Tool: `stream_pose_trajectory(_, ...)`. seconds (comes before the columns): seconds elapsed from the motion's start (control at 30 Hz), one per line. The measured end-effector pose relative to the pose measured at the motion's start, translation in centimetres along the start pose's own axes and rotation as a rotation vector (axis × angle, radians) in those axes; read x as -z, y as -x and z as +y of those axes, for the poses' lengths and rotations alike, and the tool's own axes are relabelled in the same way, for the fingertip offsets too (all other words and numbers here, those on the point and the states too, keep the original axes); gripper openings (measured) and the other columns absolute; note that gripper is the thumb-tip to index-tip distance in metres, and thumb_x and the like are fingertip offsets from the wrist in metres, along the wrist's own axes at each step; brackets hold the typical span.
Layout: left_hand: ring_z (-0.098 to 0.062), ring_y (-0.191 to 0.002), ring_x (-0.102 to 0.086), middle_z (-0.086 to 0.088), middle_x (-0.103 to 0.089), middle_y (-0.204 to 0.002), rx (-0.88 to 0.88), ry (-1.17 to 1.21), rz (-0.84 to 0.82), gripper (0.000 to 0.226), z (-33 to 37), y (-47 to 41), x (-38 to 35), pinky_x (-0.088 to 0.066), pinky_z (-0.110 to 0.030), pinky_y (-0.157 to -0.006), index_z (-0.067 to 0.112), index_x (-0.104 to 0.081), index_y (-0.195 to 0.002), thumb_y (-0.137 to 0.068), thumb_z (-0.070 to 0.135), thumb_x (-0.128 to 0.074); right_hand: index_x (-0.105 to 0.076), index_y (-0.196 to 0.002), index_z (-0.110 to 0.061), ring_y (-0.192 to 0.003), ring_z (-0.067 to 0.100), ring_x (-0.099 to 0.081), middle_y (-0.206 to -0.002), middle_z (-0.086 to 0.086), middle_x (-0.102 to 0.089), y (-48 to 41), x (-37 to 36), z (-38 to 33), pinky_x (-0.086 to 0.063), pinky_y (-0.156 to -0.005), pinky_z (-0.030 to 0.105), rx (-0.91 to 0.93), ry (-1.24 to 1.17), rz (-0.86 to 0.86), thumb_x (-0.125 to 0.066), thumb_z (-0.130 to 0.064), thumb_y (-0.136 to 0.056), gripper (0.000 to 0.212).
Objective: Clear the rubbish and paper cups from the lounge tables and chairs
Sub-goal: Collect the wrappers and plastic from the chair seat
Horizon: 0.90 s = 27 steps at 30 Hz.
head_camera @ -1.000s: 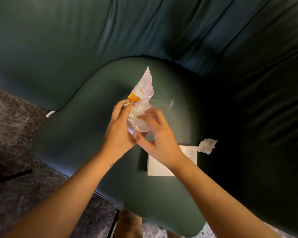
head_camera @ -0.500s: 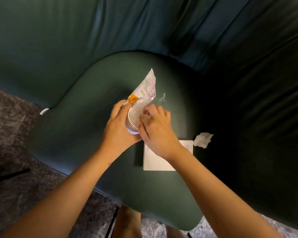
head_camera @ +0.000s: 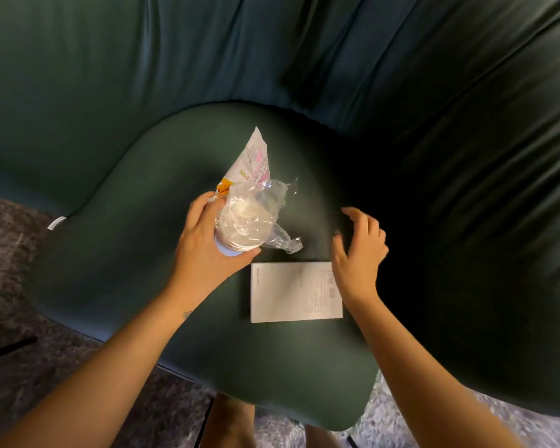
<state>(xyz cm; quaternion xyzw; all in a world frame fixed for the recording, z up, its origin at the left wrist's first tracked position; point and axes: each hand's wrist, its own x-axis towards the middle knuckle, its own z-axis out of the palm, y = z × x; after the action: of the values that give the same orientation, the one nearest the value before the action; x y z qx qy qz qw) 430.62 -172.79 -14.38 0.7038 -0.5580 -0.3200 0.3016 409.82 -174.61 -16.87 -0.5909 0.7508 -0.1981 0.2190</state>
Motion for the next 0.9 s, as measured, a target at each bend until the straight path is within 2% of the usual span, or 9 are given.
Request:
stream_pose_trajectory(0.07, -0.008, -0.11, -0.042, -0.01, -0.042, -0.132, 0.003, 0.006, 0.008, 0.085, 0.0, -0.2, -0.3, -0.035, -0.015, -0.093, 0.005, -0.048, -0.126, -0.052, 0.019, -0.086, -0.046, -0.126, -0.022, -0.122, 0.03, -0.036, -0.133, 0.008, -0.044, 0.0, -0.8, 3.8, -0.027, -0.1, 0.042, -0.161, 0.178, -0.103, -0.054, -0.018, -0.088, 0.039)
stream_pose_trajectory(0.17, -0.006, -0.111, -0.041, -0.008, -0.041, -0.133, 0.001, 0.012, 0.0, 0.088, -0.3, -0.4, -0.8, -0.032, -0.008, -0.091, 0.007, -0.046, -0.128, -0.051, 0.022, -0.086, -0.042, -0.13, -0.025, -0.126, 0.033, -0.032, -0.139, 0.009, -0.038, 0.4, -2.1, 7.7, -0.025, -0.104, 0.046, -0.215, 0.345, -0.211, -0.053, -0.022, -0.09, 0.042)
stream_pose_trajectory(0.27, -0.006, -0.113, -0.037, -0.011, -0.04, -0.134, -0.035, 0.002, -0.017, 0.093, -0.7, -0.3, -1.4, -0.033, -0.005, -0.092, 0.006, -0.043, -0.13, -0.051, 0.025, -0.087, -0.042, -0.129, -0.025, -0.125, 0.034, -0.035, -0.14, 0.009, -0.035, 0.7, -3.3, 9.6, -0.032, -0.105, 0.045, -0.295, 0.343, -0.265, -0.056, -0.02, -0.089, 0.043)
stream_pose_trajectory(0.37, -0.005, -0.114, -0.037, -0.009, -0.039, -0.135, -0.025, 0.001, -0.057, 0.099, -0.7, -0.4, -2.1, -0.039, -0.022, -0.095, 0.01, -0.04, -0.134, -0.049, 0.031, -0.086, -0.053, -0.113, -0.018, -0.11, 0.031, -0.048, -0.128, 0.011, -0.044, 0.9, -4.0, 10.2, -0.045, -0.09, 0.03, -0.342, 0.25, -0.255, -0.059, -0.011, -0.088, 0.027)
stream_pose_trajectory(0.47, -0.008, -0.116, -0.037, -0.007, -0.037, -0.137, -0.033, -0.02, -0.096, 0.103, -0.8, -0.5, -2.6, -0.039, -0.024, -0.097, 0.013, -0.037, -0.137, -0.048, 0.037, -0.084, -0.059, -0.097, -0.014, -0.099, 0.026, -0.055, -0.116, 0.008, -0.052, 0.2, -2.7, 8.7, -0.037, -0.077, 0.016, -0.331, 0.093, -0.166, -0.061, -0.009, -0.086, 0.011)
stream_pose_trajectory(0.57, 0.001, -0.111, -0.034, -0.004, -0.037, -0.136, -0.041, -0.036, -0.111, 0.103, -0.7, -0.4, -2.8, -0.034, -0.011, -0.095, 0.015, -0.037, -0.137, -0.048, 0.037, -0.084, -0.055, -0.097, -0.013, -0.089, 0.013, -0.054, -0.104, 0.002, -0.056, -0.3, 0.6, 3.9, -0.037, -0.068, 0.005, -0.082, -0.212, 0.034, -0.063, -0.007, -0.084, 0.017)
stream_pose_trajectory(0.7, 0.002, -0.111, -0.033, -0.009, -0.037, -0.135, -0.053, -0.016, -0.102, 0.1, -0.4, -0.5, -3.0, -0.026, 0.004, -0.091, 0.011, -0.039, -0.136, -0.049, 0.024, -0.087, -0.051, -0.1, -0.015, -0.084, 0.01, -0.053, -0.095, -0.003, -0.053, 0.8, 4.9, -3.7, -0.045, -0.072, 0.019, 0.261, -0.473, 0.21, -0.061, -0.012, -0.084, 0.019)
stream_pose_trajectory(0.8, -0.009, -0.117, -0.039, -0.006, -0.034, -0.136, -0.049, 0.014, -0.104, 0.1, -0.1, -0.7, -3.0, -0.032, -0.01, -0.098, 0.019, -0.033, -0.139, -0.054, 0.023, -0.085, -0.056, -0.093, -0.008, -0.091, 0.012, -0.052, -0.095, 0.001, -0.053, 1.7, 5.8, -6.7, -0.043, -0.08, 0.021, 0.455, -0.504, 0.225, -0.064, -0.001, -0.081, 0.017)
stream_pose_trajectory(0.9, -0.013, -0.117, -0.044, 0.005, -0.03, -0.134, 0.002, 0.134, -0.114, 0.094, 0.6, -0.7, -3.1, -0.038, -0.025, -0.1, 0.025, -0.032, -0.138, -0.055, 0.041, -0.071, -0.064, -0.084, 0.002, -0.093, 0.013, -0.053, -0.092, 0.014, -0.06, 2.1, 4.2, -7.5, -0.042, -0.081, 0.015, 0.545, -0.406, 0.059, -0.067, 0.009, -0.076, 0.011)
